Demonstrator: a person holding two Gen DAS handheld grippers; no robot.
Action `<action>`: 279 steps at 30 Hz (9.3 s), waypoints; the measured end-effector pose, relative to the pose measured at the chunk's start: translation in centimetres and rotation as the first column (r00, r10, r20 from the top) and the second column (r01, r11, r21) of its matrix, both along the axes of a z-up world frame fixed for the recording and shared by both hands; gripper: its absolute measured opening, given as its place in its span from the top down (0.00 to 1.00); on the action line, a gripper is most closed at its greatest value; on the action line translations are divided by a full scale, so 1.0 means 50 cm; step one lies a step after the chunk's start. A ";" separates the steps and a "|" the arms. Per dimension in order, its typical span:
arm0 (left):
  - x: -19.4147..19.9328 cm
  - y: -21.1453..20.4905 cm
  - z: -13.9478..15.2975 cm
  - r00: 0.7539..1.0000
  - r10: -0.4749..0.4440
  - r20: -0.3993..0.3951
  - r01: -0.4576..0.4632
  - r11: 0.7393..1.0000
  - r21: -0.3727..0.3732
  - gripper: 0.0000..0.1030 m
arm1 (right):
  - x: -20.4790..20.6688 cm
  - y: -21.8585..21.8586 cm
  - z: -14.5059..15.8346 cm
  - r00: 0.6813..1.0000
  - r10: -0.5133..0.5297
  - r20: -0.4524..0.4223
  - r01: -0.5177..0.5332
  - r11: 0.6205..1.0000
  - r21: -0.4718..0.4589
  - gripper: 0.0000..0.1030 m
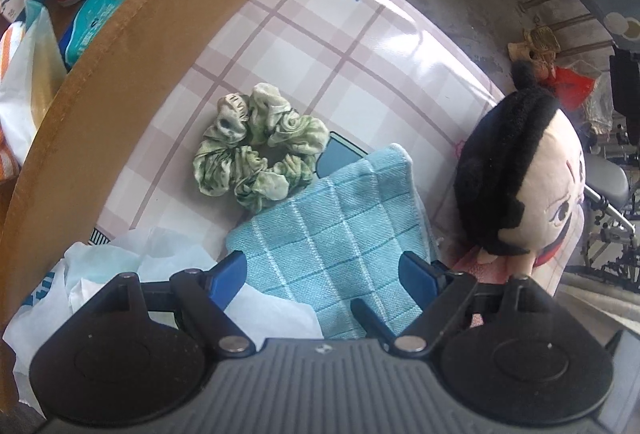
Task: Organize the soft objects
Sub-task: 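Move both grippers out of the box back over the table items, then bring the left gripper to the gold LOVE pack while the right approaches the pink mesh pad, then grasp the gold LOVE pack with the left gripper while the right grasps the pink mesh pad, then lift and carry the gold pack and pink mesh pad over the cardboard box, then lower the gold pack and pink pad into the box and open both grippers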
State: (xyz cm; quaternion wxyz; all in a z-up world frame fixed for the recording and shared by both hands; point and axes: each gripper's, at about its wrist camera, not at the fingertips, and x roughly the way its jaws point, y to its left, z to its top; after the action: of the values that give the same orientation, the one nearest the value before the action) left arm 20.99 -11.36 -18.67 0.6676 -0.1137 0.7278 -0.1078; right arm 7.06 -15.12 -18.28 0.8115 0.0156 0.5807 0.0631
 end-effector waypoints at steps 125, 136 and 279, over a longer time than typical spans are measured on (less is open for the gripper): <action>-0.337 -0.382 0.058 0.869 -0.494 0.024 0.491 0.855 -0.169 0.59 | -0.166 -0.477 0.119 0.867 -0.279 -0.413 0.387 0.899 0.205 0.30; -0.334 -0.553 0.104 0.784 -0.605 0.137 0.620 0.757 -0.205 0.60 | -0.274 -0.671 0.213 0.788 -0.541 -0.294 0.599 0.785 0.161 0.30; 0.144 0.545 0.052 0.893 -0.429 0.135 0.368 0.870 0.328 0.39 | 0.250 0.665 -0.057 0.818 -0.408 -0.406 0.553 0.753 0.356 0.54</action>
State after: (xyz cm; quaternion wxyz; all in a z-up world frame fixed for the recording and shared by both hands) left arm 28.21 15.89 -16.07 0.7108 0.1517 0.6713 -0.1454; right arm 19.56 18.13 -21.14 0.6731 0.3667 0.6420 -0.0180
